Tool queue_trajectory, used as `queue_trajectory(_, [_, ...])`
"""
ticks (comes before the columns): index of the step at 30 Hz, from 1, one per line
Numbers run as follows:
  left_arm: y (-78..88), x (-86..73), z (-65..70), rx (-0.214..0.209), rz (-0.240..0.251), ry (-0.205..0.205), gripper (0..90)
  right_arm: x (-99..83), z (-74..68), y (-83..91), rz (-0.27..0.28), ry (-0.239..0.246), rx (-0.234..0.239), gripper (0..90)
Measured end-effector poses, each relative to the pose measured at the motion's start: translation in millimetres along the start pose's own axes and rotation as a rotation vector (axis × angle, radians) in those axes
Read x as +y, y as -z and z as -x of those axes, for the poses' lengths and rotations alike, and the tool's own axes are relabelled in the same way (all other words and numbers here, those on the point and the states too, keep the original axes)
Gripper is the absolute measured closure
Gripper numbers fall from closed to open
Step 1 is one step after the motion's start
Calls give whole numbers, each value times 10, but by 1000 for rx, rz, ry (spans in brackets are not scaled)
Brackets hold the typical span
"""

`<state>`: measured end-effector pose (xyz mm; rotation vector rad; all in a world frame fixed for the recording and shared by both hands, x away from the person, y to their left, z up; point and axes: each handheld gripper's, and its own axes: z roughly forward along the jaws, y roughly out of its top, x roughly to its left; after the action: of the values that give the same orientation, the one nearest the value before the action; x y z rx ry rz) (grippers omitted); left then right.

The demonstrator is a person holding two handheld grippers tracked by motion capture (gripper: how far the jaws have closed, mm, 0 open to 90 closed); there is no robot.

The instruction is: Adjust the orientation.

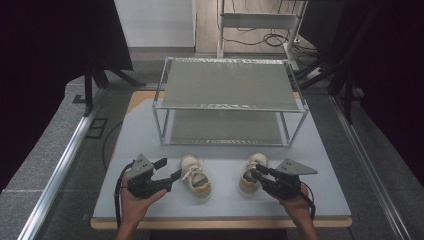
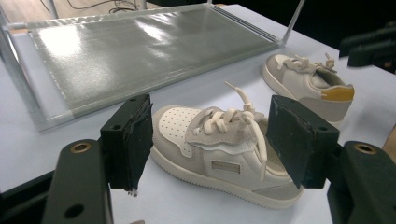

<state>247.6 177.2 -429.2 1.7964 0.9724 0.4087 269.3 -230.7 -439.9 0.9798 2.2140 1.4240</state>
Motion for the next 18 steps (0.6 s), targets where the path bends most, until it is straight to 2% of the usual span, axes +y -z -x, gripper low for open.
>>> queue_trajectory(2, [10,-4,-7,2,1,4,323,-3,-52,-51,-14,18,17,736])
queue_trajectory(3, [12,-7,-11,1,0,7,322,0,-128,-117,-25,33,35,772])
queue_trajectory(4, [11,-9,-14,3,0,7,322,0,-128,-117,-25,33,35,772])
queue_trajectory(6, [0,-17,-20,3,-7,8,323,-3,-224,-206,-41,49,58,812])
queue_trajectory(15, [-64,-37,-8,-4,-33,1,323,-43,-373,-406,-82,58,88,868])
queue_trajectory(18, [-66,-33,7,-10,-34,-4,322,-46,-446,-463,-88,77,94,878])
